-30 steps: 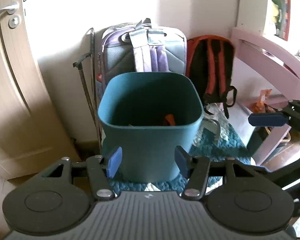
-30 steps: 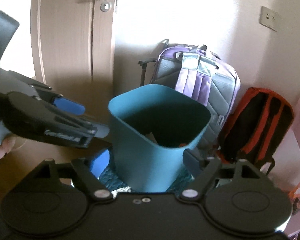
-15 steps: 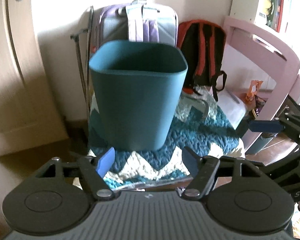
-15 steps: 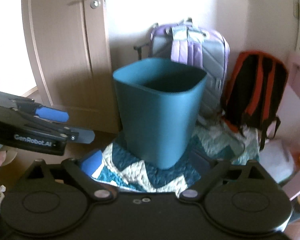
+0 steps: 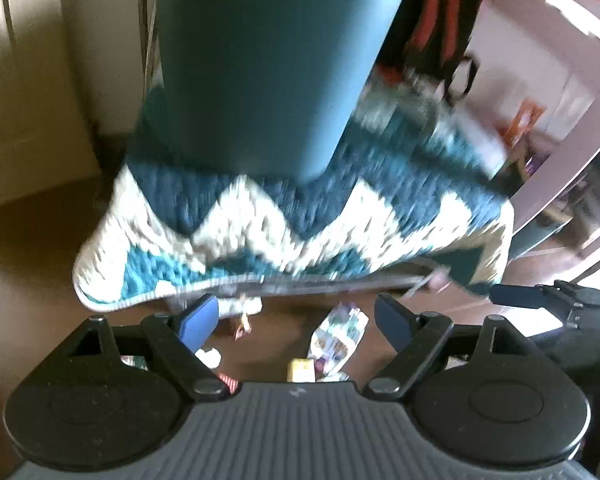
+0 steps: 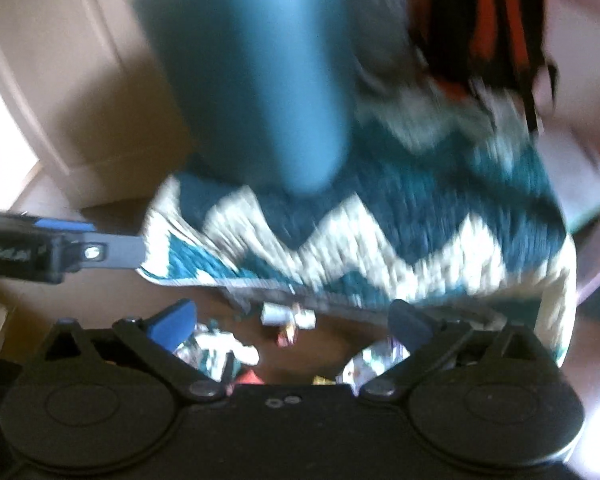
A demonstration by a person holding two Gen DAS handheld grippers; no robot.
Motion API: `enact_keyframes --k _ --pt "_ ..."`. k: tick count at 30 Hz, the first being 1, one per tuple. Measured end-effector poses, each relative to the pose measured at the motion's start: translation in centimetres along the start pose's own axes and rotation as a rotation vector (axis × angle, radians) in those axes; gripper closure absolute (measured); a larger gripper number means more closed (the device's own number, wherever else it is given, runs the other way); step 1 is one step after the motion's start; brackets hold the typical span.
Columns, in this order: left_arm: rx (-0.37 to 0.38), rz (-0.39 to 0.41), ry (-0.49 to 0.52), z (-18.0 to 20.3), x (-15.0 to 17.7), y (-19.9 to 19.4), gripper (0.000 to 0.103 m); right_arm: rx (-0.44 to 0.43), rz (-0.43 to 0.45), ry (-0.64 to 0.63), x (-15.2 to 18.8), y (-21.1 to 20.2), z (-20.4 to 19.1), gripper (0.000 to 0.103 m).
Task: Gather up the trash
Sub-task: 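Withdraw both tools from the wastebasket and lower toward the floor trash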
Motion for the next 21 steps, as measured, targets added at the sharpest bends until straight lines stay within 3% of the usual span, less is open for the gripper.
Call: enact_keyframes --k 10,16,21 --pt "-0.050 -0.226 0.063 1.4 7.6 15.1 0.018 0.123 -0.222 0.269 8.1 12.2 9.8 0.003" --pt "-0.074 -0.360 0.086 2.0 12.4 22.5 0.018 0.155 -0.371 0.381 12.0 18.4 13.1 0.005" --pt "-0.085 -0.454 0.110 2.7 15.9 27.6 0.018 0.163 -0.455 0.563 15.6 23.0 15.6 0.006"
Point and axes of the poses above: each gripper's, at about its wrist camera, not at the fingertips, and y roughly the way its jaws point, z to its right, x to its underside, the point moved 9 cm from there along y, roughly the way its jaws point, and after that the axes turned 8 degrees about -x, right-handed, at the moved point
